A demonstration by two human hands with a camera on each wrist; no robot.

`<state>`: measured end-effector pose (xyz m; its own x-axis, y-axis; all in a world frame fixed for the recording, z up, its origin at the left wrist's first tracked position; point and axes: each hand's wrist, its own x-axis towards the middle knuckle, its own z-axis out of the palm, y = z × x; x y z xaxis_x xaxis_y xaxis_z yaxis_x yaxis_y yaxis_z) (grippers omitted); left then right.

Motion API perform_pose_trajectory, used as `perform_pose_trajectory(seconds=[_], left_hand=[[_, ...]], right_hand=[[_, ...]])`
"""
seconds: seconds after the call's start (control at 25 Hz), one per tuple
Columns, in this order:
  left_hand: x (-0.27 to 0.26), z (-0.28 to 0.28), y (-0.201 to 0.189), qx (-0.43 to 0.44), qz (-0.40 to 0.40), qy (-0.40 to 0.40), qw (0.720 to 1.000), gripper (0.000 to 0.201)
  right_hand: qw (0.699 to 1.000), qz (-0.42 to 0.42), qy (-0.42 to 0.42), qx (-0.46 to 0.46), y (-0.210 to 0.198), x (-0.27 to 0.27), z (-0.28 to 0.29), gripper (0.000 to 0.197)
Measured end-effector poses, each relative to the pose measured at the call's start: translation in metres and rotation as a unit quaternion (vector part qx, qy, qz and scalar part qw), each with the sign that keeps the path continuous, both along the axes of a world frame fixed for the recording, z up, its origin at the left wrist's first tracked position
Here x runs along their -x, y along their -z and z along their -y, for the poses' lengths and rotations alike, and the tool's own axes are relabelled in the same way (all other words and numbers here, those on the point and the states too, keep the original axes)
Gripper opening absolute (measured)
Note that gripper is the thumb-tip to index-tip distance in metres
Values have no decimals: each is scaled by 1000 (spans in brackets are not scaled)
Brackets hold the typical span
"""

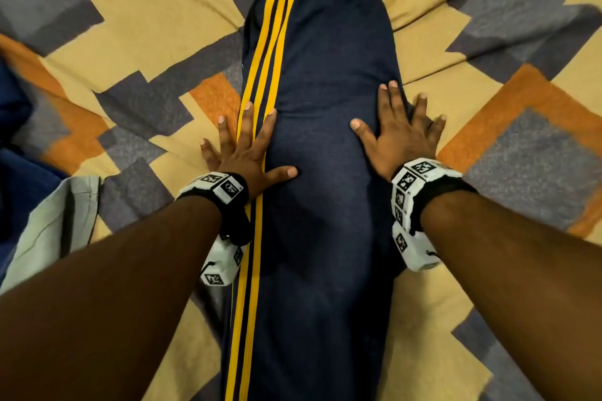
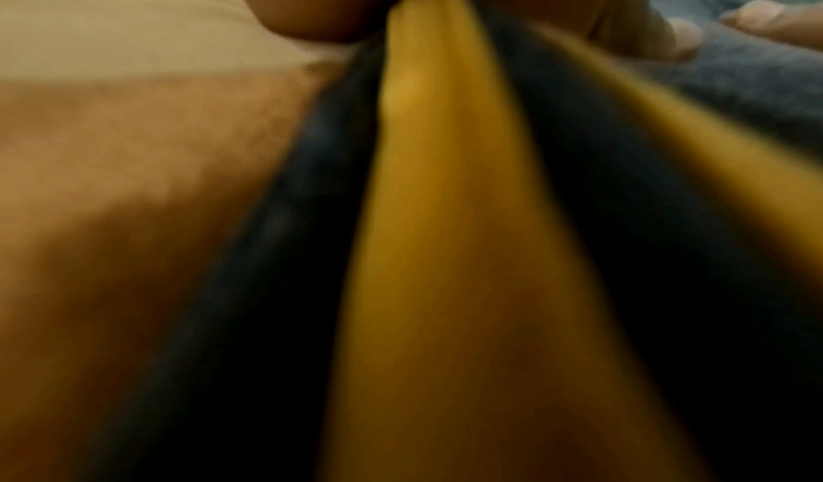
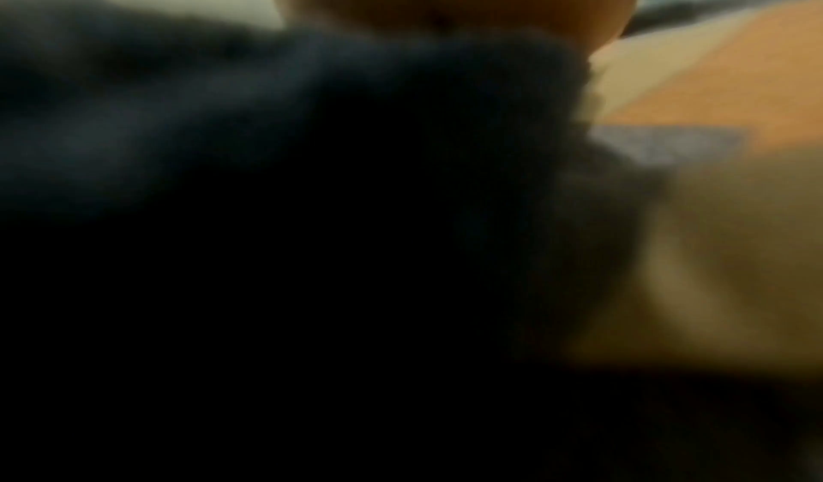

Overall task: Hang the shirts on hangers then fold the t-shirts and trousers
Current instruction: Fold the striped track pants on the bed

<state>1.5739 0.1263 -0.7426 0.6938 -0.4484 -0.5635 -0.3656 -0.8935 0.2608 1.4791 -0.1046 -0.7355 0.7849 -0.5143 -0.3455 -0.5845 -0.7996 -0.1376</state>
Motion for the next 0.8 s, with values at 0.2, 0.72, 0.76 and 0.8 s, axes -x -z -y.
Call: perform_pose_trajectory(seconds=[0.2, 0.72, 0.76, 0.8], left_hand=[[2, -6, 8, 20, 14, 2, 1000, 102], [185, -120, 6, 96, 212, 302, 924, 83], [212, -141, 8, 108, 215, 349, 906, 79], [234, -159, 10, 117, 216, 388, 889, 76]], right_hand=[[968, 11, -252, 17, 13, 17, -32, 85], [909, 23, -411, 69, 11, 182, -103, 95], [905, 19, -421, 60, 11, 205, -108, 96], [899, 14, -435, 53, 9, 226, -115, 98]])
